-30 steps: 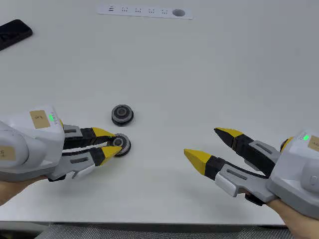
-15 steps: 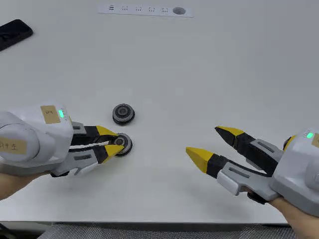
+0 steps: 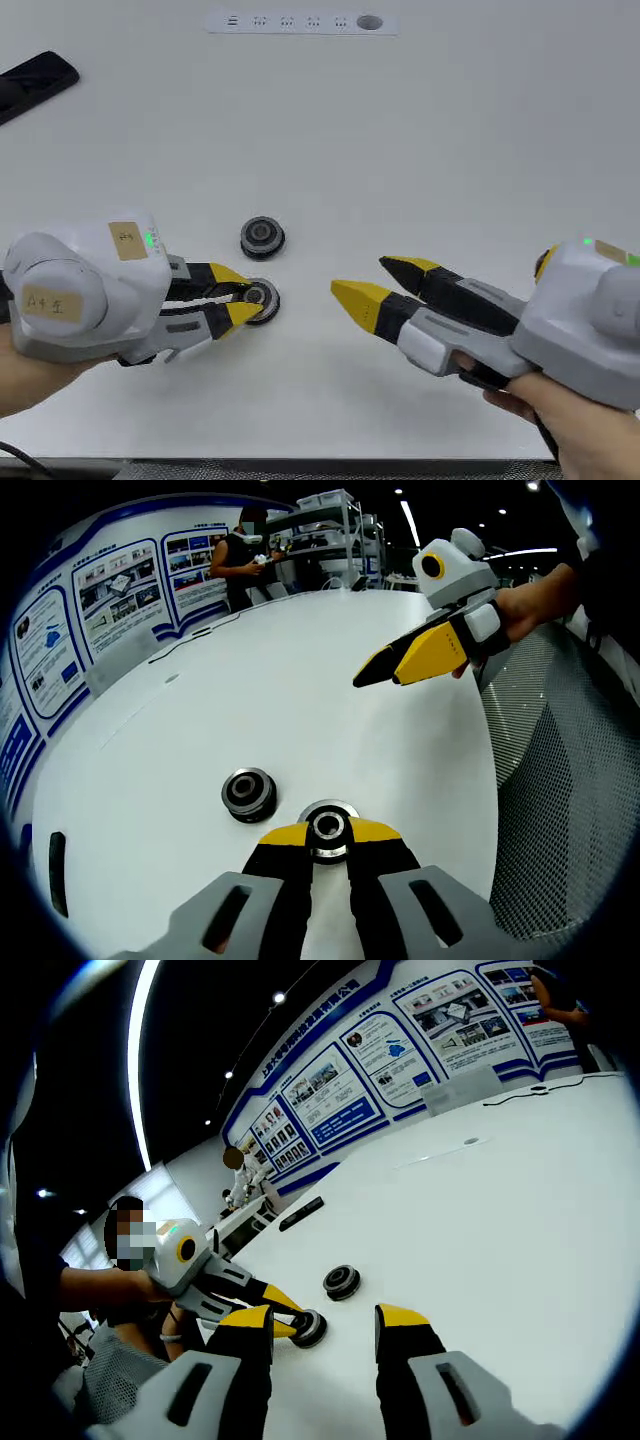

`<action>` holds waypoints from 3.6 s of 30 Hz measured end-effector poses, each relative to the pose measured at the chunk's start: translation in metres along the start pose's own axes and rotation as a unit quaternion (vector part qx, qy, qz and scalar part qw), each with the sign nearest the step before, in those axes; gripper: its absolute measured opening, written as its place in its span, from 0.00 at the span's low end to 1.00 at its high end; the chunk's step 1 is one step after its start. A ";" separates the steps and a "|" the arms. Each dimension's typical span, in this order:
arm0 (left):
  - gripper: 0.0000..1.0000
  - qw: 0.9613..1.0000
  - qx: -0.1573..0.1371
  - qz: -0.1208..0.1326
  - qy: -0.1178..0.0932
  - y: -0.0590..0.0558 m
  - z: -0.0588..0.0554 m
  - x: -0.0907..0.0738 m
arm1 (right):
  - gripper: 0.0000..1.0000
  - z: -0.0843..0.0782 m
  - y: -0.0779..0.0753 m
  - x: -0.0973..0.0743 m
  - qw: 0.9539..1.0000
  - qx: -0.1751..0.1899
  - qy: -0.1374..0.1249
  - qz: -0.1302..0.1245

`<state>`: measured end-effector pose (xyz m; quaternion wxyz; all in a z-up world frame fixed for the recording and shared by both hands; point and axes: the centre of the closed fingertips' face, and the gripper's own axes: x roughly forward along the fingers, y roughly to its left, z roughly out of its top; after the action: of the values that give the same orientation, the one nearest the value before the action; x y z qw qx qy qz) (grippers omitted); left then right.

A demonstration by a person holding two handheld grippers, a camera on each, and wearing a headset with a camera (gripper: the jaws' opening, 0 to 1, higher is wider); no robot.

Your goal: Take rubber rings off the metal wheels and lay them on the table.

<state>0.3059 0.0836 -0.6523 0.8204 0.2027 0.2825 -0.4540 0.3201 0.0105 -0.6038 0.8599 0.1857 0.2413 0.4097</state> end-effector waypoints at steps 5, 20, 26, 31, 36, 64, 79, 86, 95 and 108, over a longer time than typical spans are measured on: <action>0.12 1.000 -0.002 0.000 -0.001 0.001 -0.001 0.000 | 0.42 -0.009 0.007 0.015 1.000 -0.008 0.024 0.008; 0.12 1.000 -0.010 -0.002 0.005 0.003 -0.004 0.000 | 0.39 -0.033 0.019 0.047 0.994 0.077 0.079 0.026; 0.12 1.000 -0.010 -0.004 0.005 0.004 -0.005 0.000 | 0.41 -0.040 0.026 0.056 0.990 0.097 0.098 0.035; 0.12 1.000 -0.011 -0.005 0.004 0.004 -0.005 0.001 | 0.43 -0.044 0.027 0.062 0.987 0.112 0.108 0.030; 0.12 1.000 -0.007 -0.010 0.006 0.004 -0.005 0.001 | 0.46 -0.046 0.031 0.065 0.985 0.127 0.115 0.035; 0.12 1.000 -0.002 -0.019 0.011 0.003 -0.004 0.001 | 0.45 -0.049 0.034 0.064 0.972 0.193 0.124 0.045; 0.12 1.000 -0.001 -0.021 0.013 0.003 -0.003 0.001 | 0.44 -0.051 0.034 0.061 0.967 0.218 0.125 0.048; 0.12 1.000 -0.001 -0.021 0.014 0.003 -0.003 0.001 | 0.42 -0.055 0.037 0.059 0.964 0.226 0.132 0.051; 0.12 1.000 0.000 -0.022 0.015 0.002 -0.002 0.001 | 0.38 -0.051 0.033 0.055 0.961 0.244 0.119 0.054; 0.12 1.000 -0.001 -0.022 0.014 0.002 -0.003 0.000 | 0.14 -0.062 0.015 0.058 0.958 0.250 0.142 0.019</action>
<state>0.3070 0.0858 -0.6543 0.8062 0.2021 0.2985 -0.4690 0.3077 0.0725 -0.6616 0.7350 0.3395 0.4521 0.3743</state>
